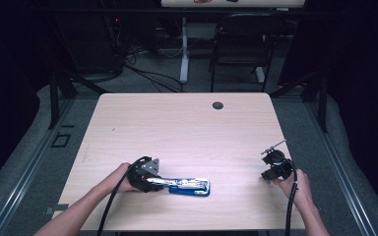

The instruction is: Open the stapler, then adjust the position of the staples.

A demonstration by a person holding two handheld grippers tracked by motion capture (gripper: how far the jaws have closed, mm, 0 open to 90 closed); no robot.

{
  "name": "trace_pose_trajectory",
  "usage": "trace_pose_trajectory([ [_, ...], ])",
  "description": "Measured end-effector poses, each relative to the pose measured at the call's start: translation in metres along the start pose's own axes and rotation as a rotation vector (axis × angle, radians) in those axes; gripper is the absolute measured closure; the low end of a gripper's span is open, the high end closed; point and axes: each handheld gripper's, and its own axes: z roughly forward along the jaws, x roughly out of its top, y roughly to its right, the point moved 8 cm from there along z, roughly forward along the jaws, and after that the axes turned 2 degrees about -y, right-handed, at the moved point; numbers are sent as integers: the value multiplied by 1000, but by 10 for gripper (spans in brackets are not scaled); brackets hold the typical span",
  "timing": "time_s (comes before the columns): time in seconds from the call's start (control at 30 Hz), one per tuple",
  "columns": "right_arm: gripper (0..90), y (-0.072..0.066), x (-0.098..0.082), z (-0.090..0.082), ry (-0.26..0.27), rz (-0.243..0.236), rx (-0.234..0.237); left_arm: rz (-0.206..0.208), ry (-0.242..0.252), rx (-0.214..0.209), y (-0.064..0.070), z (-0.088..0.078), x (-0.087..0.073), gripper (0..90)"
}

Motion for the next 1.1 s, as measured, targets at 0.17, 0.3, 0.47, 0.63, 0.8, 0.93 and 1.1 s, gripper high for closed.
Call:
trace_pose_trajectory([
  [0.17,787,-1,0,-2,-1,-6,-3,3,-9,-17,1,-1,0,629],
  [0.3,788,-3,1,-3,0,-11,-4,3,-9,-18,1,-1,0,629],
  [0.47,788,-5,2,-4,18,-5,1,4,-10,-17,1,-1,0,629],
  [0.63,788,-5,3,-6,13,-21,1,3,-8,-18,1,-1,0,629],
  [0.8,788,-8,5,-7,21,-25,6,3,-8,-17,1,-1,0,629],
  [0.93,789,-12,8,-9,43,-30,21,3,-8,-17,1,-1,0,629],
  [1.1,788,-17,11,-11,50,-49,27,3,-8,-17,1,-1,0,629],
])
